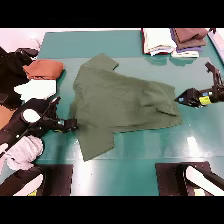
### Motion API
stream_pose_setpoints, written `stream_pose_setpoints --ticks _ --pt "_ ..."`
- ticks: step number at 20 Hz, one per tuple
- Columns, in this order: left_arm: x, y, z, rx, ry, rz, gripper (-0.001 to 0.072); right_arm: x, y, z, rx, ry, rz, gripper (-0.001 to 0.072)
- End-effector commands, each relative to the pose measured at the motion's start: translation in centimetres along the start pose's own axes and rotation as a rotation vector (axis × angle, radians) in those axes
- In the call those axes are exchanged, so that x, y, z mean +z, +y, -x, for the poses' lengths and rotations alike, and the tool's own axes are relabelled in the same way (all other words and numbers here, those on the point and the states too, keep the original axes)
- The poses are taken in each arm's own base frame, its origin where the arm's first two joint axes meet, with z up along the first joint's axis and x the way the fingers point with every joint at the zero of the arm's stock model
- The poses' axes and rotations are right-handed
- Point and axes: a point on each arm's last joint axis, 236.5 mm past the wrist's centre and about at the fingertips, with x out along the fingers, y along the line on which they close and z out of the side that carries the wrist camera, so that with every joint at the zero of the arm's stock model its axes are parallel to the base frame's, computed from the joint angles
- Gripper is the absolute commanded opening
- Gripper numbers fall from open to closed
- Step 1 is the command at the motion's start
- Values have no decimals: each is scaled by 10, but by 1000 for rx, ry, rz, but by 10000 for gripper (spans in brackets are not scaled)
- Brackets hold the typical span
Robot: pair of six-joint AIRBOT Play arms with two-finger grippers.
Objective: Fold the shirts.
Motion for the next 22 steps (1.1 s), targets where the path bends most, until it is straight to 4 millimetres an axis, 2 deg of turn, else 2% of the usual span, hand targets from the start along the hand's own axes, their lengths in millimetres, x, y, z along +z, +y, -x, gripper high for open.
stream_pose_setpoints --ticks 1,2,3,4,6,9,14,17,20,22 --pt "30 -21 25 9 -58 -86 22 -38 -74 5 -147 32 -157 384" --pt "38 -28 31 -1 -79 -97 22 -58 -103 8 -207 52 -225 385" --pt "44 -33 35 -9 -96 -103 22 -76 -124 8 -235 74 -295 385" --pt "47 -36 37 -14 -106 -105 22 -90 -136 4 -224 84 -371 385" --pt "48 -36 37 -13 -112 -106 22 -101 -145 -12 -158 76 -489 384" --pt "46 -36 37 -13 -102 -106 22 -94 -144 -40 -75 60 -527 374" --pt "45 -36 37 -15 -98 -102 22 -61 -128 -78 -49 13 -465 354" --pt "44 -36 37 -15 -95 -102 22 -61 -121 -98 -65 50 -412 182" --pt "45 -36 37 -16 -96 -101 22 -60 -109 -104 -63 71 -317 17" --pt "52 -43 47 -24 -134 -99 20 -46 -92 -93 -58 42 -231 16"
